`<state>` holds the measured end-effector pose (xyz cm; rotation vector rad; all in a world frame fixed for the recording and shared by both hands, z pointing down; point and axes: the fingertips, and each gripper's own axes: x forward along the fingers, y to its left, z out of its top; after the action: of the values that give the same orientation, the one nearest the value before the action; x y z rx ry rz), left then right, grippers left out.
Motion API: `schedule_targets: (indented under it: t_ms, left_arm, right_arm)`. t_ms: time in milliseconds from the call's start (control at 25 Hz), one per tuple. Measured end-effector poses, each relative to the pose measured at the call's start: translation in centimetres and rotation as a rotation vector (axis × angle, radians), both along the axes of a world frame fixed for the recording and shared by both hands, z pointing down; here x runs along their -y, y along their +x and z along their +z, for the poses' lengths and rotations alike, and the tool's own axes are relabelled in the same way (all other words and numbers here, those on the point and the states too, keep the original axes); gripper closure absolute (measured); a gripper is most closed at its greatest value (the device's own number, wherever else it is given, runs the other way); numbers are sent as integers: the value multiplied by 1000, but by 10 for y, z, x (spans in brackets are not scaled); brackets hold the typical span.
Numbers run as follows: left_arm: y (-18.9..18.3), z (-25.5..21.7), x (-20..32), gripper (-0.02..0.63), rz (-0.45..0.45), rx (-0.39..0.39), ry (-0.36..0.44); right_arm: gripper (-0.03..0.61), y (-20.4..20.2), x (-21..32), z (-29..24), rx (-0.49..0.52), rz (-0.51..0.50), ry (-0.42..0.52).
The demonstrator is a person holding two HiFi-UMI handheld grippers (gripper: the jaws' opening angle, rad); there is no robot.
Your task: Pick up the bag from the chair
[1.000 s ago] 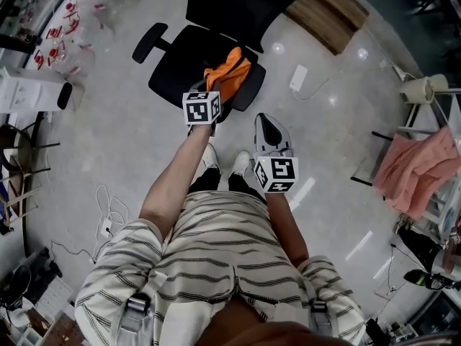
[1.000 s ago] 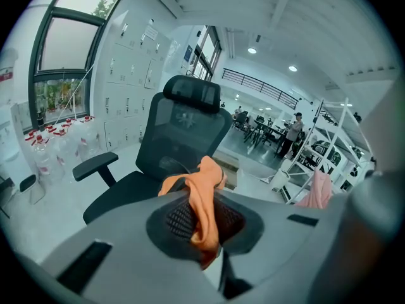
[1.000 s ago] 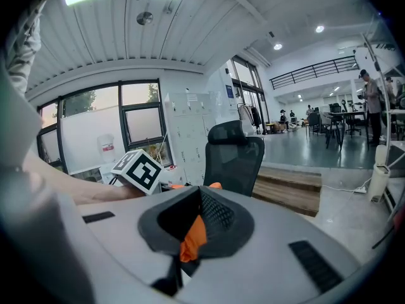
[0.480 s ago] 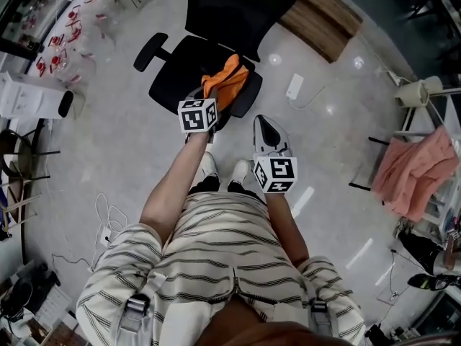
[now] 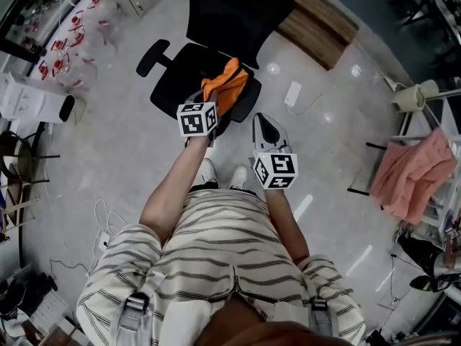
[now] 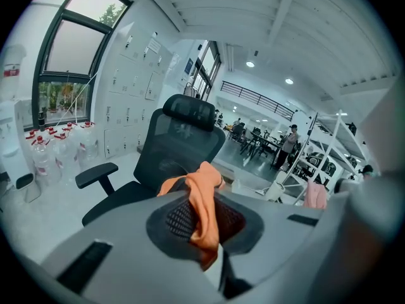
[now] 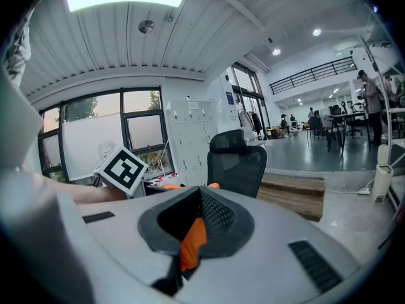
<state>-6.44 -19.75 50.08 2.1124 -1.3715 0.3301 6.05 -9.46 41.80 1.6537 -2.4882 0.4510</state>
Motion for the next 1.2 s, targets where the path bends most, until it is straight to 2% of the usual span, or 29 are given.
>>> schedule_targets:
  t_ms: [520, 1200]
  left_arm:
    - [-8, -39, -15, 583, -5, -32, 77]
    - [-8, -92, -37, 583, 32, -37, 205]
  right_arm:
    - [560, -10, 5, -15, 3, -5, 30]
    - [560, -14, 6, -37, 28, 6, 70]
